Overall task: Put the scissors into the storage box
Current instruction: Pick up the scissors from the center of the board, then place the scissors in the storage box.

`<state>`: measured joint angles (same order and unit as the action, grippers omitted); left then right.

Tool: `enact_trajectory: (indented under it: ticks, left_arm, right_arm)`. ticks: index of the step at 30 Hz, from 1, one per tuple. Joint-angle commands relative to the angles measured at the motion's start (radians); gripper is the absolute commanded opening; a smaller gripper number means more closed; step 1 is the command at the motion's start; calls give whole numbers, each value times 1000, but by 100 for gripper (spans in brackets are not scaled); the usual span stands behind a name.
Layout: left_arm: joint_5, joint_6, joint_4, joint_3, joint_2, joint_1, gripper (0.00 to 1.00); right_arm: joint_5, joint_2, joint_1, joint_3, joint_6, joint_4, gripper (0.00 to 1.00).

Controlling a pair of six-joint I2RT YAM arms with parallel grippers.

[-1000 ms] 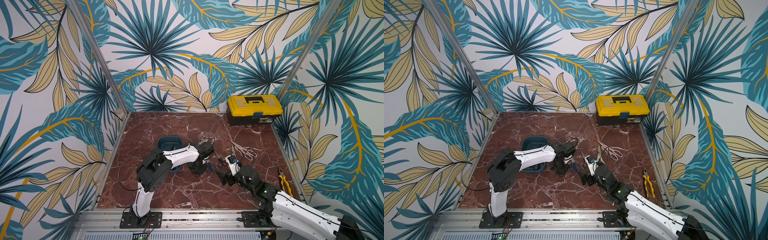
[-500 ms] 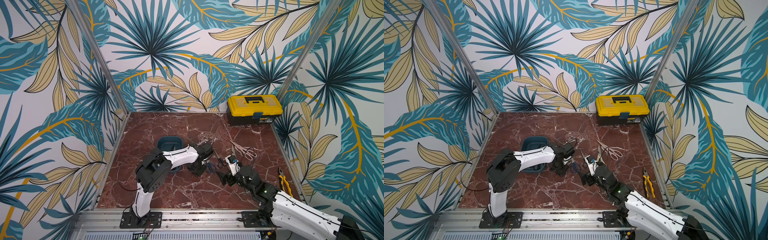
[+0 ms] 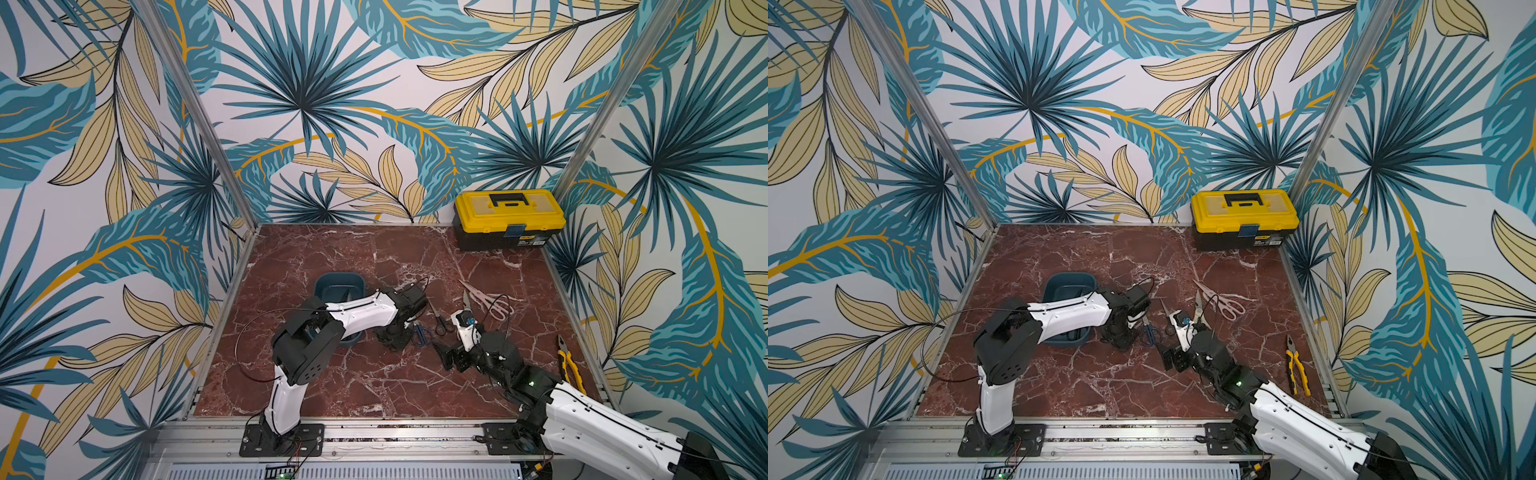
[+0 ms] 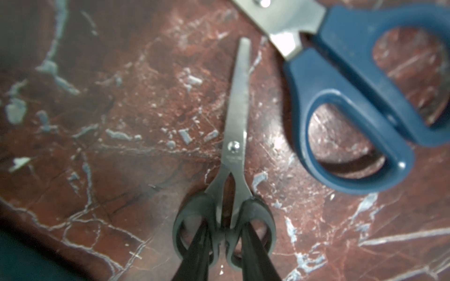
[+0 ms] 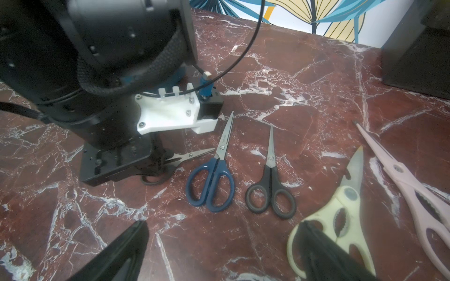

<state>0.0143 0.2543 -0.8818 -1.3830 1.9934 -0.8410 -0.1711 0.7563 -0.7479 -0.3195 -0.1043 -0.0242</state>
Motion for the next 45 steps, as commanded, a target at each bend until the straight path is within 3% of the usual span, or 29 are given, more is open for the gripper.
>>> enact_trajectory:
  ticks: [1,7,14,28,37,45]
  left_arm:
    - [17,1,49,0,71,-3,22]
    - [22,9,49,7,77,-3,16]
    - [28,28,45,-3,49,-3,1]
    - [126,90,-82,-107,-127,35,0]
    - [169,128,-156,-72,-301,177,1]
    - [159,138,-119,129,-426,362,5]
  right_arm:
    - [-5,-11,-5,-7,0,-1,100]
    - [-7,-13,-5,-8,-2,-2,100]
    - [1,-2,-5,-12,0,-3,100]
    - [-2,-5,-5,-11,-1,-3,100]
    - [8,3,-5,-13,-1,-2,100]
    - [27,-12,-5,-9,6,-3,100]
